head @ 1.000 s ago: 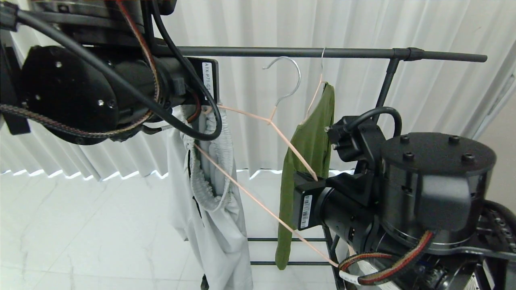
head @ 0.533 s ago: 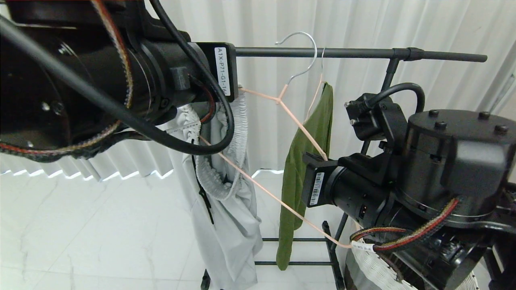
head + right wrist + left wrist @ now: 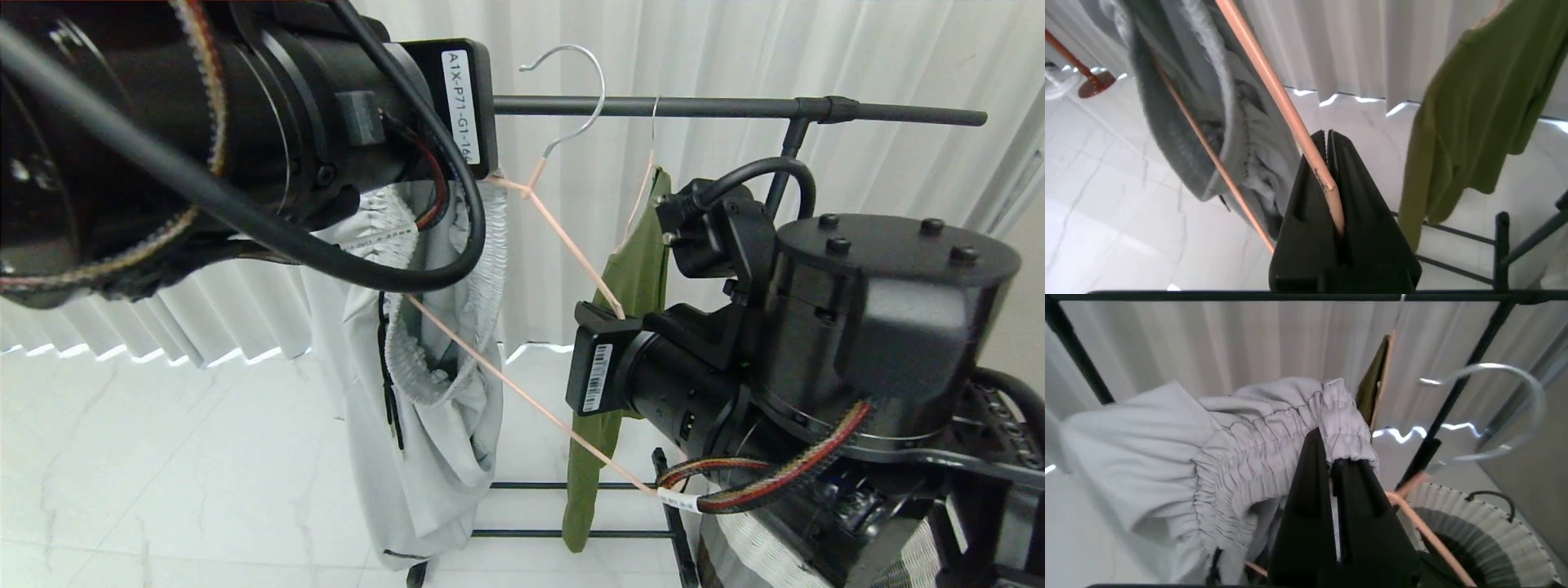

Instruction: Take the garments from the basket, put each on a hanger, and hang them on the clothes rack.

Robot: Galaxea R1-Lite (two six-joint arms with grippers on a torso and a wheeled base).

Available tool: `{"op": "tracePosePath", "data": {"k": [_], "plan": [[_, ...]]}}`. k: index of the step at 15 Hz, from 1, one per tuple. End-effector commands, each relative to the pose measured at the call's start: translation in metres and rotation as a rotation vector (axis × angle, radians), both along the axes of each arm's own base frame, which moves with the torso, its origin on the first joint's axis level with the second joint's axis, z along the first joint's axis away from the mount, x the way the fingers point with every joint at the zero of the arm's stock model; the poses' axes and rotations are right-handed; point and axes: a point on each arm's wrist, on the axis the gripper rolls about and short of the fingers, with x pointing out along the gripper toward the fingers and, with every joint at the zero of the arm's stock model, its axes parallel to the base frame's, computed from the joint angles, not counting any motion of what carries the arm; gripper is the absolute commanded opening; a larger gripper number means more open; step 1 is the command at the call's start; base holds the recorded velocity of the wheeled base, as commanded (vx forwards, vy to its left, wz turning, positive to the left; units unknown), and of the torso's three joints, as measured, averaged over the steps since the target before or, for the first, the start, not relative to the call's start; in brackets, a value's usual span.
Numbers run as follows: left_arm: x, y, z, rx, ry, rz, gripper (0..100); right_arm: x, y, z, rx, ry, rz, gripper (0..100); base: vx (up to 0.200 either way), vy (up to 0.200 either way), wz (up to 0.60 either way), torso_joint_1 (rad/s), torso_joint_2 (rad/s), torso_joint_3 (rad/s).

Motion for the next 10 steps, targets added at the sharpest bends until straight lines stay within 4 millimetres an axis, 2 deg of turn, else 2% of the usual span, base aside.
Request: {"op": "tracePosePath", "data": {"k": [1, 6, 10], "plan": [[-0.006, -0.005, 0.001, -0.010, -0.001, -0.027, 0, 0.003, 0.008, -0.001, 0.000, 0.000, 0.002, 0, 0.000, 0.000, 0.00, 0.000, 0.00, 0.000], [-0.013, -0.007, 0.003, -0.022, -0.002, -0.056, 0, 0.006, 0.007, 0.001, 0.007, -0.003, -0.009, 0, 0.000, 0.000, 0.00, 0.000, 0.00, 0.000], [-0.018, 0.001, 0.004, -0.037, -0.003, -0.054, 0, 0.024, -0.009, 0.010, 0.009, -0.028, -0.075, 0, 0.000, 0.000, 0.00, 0.000, 0.00, 0.000]]}}
